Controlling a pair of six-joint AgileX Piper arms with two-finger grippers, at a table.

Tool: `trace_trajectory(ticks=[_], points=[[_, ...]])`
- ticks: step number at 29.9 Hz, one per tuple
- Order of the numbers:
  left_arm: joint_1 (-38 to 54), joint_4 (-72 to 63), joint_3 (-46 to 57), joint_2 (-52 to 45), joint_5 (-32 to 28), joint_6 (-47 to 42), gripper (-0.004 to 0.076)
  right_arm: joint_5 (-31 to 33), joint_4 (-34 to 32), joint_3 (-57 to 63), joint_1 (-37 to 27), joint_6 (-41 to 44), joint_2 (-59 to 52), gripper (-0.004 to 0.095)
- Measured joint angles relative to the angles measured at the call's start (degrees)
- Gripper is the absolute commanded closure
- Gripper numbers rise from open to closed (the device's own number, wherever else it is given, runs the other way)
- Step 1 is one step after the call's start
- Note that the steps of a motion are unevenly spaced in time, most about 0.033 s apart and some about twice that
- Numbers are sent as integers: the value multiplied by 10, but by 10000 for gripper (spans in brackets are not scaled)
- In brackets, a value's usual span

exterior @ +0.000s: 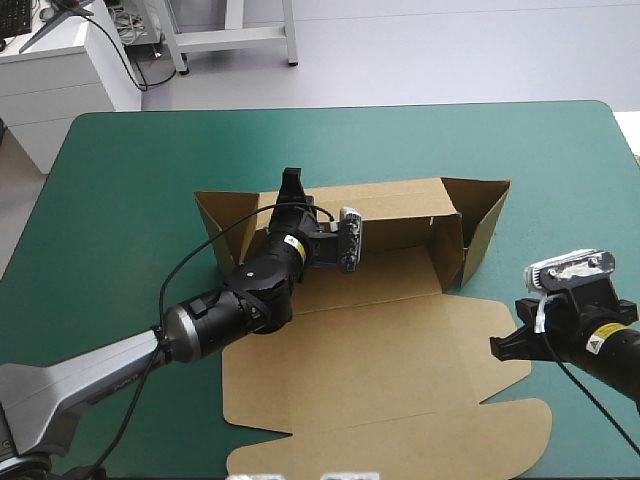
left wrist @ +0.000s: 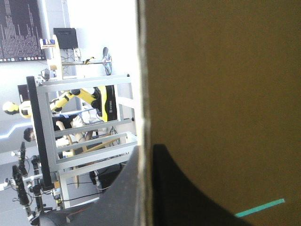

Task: Fold the box

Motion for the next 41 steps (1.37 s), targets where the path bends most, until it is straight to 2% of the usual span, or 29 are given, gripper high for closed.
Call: trace_trajectory(ticks=[5,8,11,16,19,29,33,41], points=[[0,37,30,-9,-13,-13,732,0,-1,-21,0,6,0,908],[-1,58,48,-18,-21,-28,732,3,-1,-46,0,9,4,835],[-4,81,66,-27,-27,-47,732,14,-1,-80,0,16,20,665],[-4,93,71,-28,-28,-55,732,20,0,-146,0,21,68,207],[-4,96,71,-28,-28,-60,732,23,0,-187,0,21,100,89],[24,99,71,-28,-51,-83,732,50,-28,-352,0,23,221,88],[28,100,71,-28,-56,-83,732,80,-32,-419,0,25,290,88],[30,101,71,-28,-59,-83,732,91,-23,-535,-12,32,443,88]])
